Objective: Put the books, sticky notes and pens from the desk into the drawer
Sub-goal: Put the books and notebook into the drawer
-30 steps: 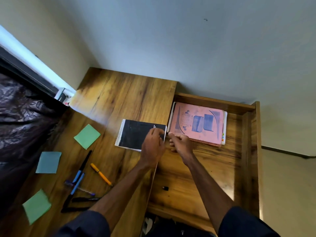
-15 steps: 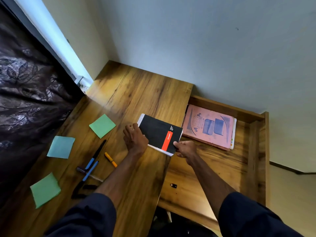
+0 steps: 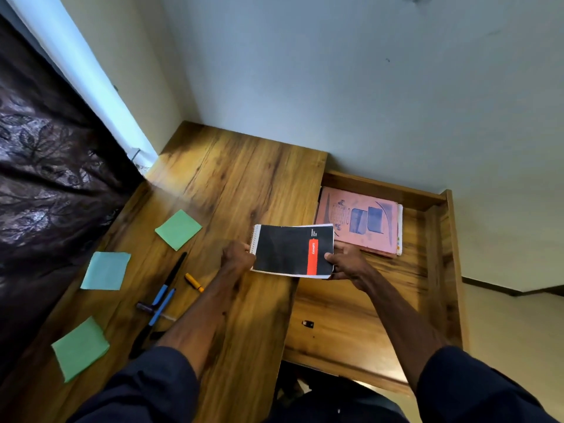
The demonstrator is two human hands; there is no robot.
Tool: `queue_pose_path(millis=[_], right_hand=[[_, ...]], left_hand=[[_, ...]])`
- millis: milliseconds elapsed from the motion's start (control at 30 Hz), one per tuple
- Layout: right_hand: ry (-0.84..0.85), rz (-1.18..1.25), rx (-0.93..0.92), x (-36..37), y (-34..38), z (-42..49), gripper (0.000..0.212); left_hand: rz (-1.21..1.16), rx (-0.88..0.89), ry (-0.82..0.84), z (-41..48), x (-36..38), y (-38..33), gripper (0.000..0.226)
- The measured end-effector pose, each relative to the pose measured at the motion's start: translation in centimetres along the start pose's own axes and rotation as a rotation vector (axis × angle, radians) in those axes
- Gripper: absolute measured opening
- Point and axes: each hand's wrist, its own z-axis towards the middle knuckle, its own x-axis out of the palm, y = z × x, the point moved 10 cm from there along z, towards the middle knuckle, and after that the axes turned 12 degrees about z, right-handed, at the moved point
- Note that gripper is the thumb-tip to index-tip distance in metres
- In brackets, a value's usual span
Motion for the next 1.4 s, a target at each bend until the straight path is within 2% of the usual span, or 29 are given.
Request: queue_pose_path(millis=[67, 167, 267, 367, 467, 600, 700, 933, 1067, 1167, 1300, 1400], right_hand=[[-0.033, -0.005, -0.03, -1.5, 0.0, -0.1, 0.037], [-0.074, 0.025, -0.077, -4.0, 0.3, -0.5, 0.037], [-0.121, 0.088, -0.097, -7.0, 0.0, -0.7, 0.032], [-0.186, 0.171, -0.076, -10.9, -1.7, -0.4, 0.03], [-0.265, 0.303, -0.022, -15.0, -5.0, -0.2, 0.036], [-0.385, 0.397, 0.081, -20.0, -9.6, -0.4, 0.042], [-0.444, 0.349, 0.138, -21.7, -11.5, 0.1, 0.041], [-0.432, 0.119, 0.166, -20.2, -11.8, 4.6, 0.036], [-0.342, 0.007, 0.198, -17.9, -11.6, 7.0, 0.036], [-0.324, -0.028, 0.242, -16.9, -12.0, 8.2, 0.029], [-0.357, -0.062, 0.291, -17.7, -12.2, 8.6, 0.018], [-0.422, -0.071, 0.302, -18.7, -13.0, 8.7, 0.019]], left_hand=[[-0.087, -0.02, 0.037, -0.3, 0.6, -0.2, 0.038], [-0.275, -0.064, 0.082, -1.0, 1.6, -1.5, 0.021], [-0.33, -0.01, 0.075, -1.8, 2.0, -4.2, 0.017], [-0.283, 0.08, 0.027, -3.3, 2.7, -7.5, 0.017], [-0.156, 0.157, -0.128, -5.1, 3.2, -10.5, 0.029], [-0.104, 0.293, -0.079, -6.7, 6.9, -15.2, 0.028], [-0.053, 0.277, 0.009, -7.0, 10.0, -17.4, 0.027], [0.146, 0.158, 0.153, -5.8, 14.5, -17.6, 0.03], [0.209, 0.149, 0.13, -5.1, 14.9, -17.1, 0.026], [0.267, 0.186, 0.105, -4.7, 14.7, -17.5, 0.018], [0.29, 0.192, 0.122, -4.2, 14.6, -18.0, 0.015], [0.311, 0.22, 0.127, -3.8, 15.3, -18.4, 0.021]])
